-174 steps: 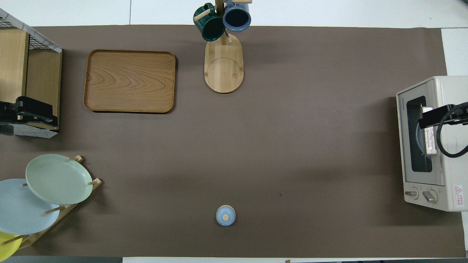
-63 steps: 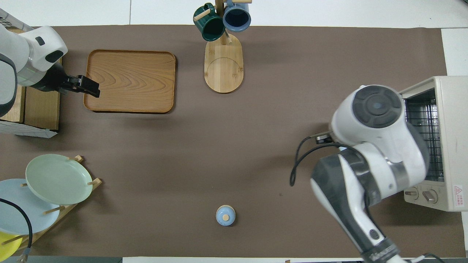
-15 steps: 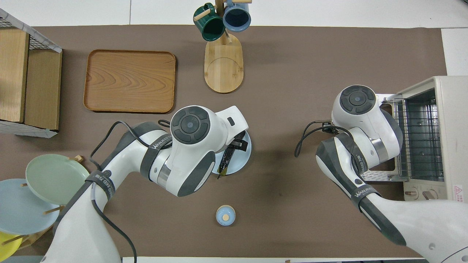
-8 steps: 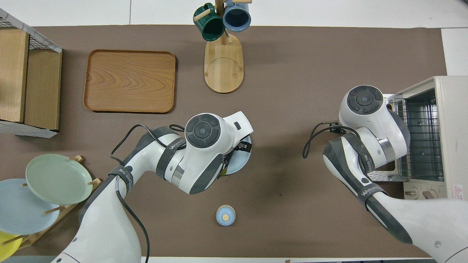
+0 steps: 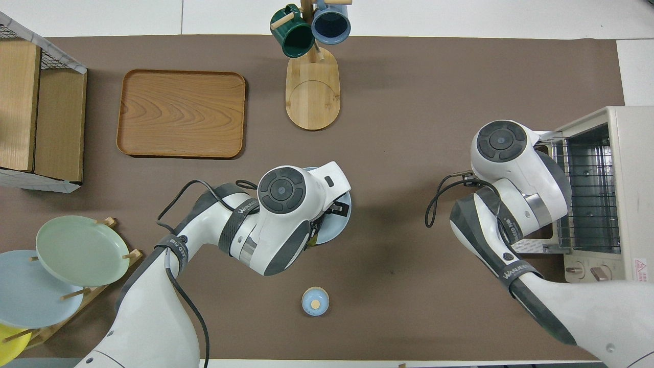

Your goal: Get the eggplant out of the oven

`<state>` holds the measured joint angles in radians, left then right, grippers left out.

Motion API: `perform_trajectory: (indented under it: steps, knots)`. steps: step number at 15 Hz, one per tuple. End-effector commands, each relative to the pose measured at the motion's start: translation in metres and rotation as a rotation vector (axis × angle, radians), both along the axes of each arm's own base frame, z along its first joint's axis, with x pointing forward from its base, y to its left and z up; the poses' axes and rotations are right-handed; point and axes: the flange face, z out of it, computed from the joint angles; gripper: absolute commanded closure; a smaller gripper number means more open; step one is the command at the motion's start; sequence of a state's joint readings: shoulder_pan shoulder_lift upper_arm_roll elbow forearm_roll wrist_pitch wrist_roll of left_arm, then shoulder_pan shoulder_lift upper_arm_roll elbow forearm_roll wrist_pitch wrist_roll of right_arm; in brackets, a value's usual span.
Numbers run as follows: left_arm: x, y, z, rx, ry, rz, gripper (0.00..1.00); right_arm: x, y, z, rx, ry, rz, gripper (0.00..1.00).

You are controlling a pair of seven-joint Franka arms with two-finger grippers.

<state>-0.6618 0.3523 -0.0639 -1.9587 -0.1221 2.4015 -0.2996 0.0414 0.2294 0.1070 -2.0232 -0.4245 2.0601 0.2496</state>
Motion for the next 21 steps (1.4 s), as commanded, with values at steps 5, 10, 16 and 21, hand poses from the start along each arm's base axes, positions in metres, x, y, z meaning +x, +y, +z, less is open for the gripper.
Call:
perform_trajectory:
  steps: [5,10,16,21]
  knots:
    - [0.009,0.016,0.009,0.002,0.017,0.044,0.96,0.011,-0.122,0.072,0.043,-0.006,0.046,1.0]
    - [0.039,0.046,0.062,0.002,0.038,0.108,1.0,-0.003,-0.145,0.103,0.061,0.012,0.06,1.0]
    - [0.134,0.131,0.135,-0.002,0.047,0.255,1.0,0.002,-0.138,0.228,0.241,-0.032,-0.048,1.0]
    - [0.186,0.224,0.141,-0.001,0.032,0.343,1.0,-0.01,-0.123,0.259,0.318,0.011,-0.06,0.01]
